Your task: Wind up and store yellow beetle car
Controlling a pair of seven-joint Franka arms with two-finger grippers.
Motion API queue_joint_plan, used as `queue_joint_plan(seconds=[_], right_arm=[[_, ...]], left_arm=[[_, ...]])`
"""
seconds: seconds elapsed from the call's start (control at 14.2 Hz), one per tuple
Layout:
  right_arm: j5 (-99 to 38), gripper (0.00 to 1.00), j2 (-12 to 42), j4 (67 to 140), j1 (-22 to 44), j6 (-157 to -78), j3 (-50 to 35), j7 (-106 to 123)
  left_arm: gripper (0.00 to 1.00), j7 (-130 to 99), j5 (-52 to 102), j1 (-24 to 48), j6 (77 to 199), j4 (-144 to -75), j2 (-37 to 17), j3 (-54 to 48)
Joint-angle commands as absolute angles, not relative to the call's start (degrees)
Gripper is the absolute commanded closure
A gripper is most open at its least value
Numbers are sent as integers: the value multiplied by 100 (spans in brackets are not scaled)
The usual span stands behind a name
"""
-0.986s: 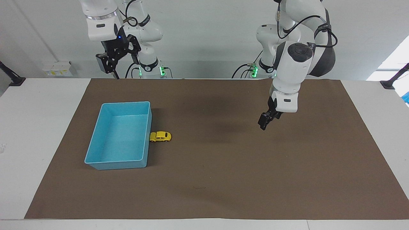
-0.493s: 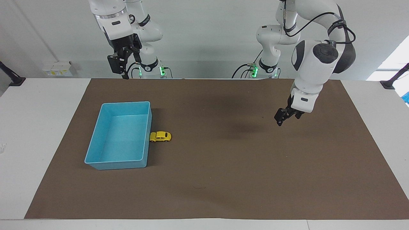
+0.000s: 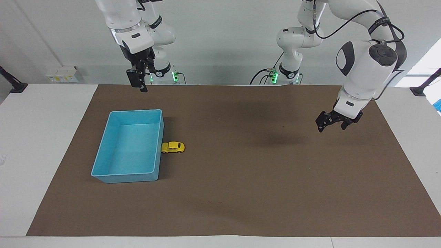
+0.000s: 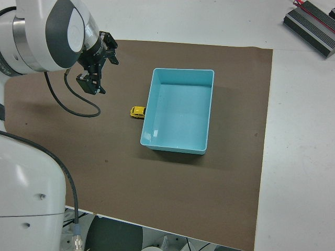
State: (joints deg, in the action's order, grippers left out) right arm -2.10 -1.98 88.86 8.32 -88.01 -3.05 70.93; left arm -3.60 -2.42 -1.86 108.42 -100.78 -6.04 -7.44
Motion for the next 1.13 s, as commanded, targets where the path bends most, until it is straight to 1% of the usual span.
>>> queue_joint_plan(seconds=[0.0,0.21,0.42,0.63,0.77,1.06], right_arm=[[-369,0,-159,9149,826,-9122,-299,7417],[-369,0,-53,9386,914,-9447,-299,7488],[-369,0,97,9439,966,-9527,-299,7611],[-378,0,105,9737,967,-9729,-299,7848],[-378,0,105,9966,967,-9896,-299,7927],[-378,0,298,10099,967,-10115,-299,7972]], left_arm=[[0,368,-158,-290,10469,-9977,-396,-782],[0,369,-220,-264,9995,-9599,-334,-800],[0,369,-220,-255,9388,-9177,-203,-835],[0,343,-150,-281,9255,-9141,96,-791],[0,299,86,-299,9054,-9114,167,-747],[0,281,123,-290,8413,-8589,237,-747]])
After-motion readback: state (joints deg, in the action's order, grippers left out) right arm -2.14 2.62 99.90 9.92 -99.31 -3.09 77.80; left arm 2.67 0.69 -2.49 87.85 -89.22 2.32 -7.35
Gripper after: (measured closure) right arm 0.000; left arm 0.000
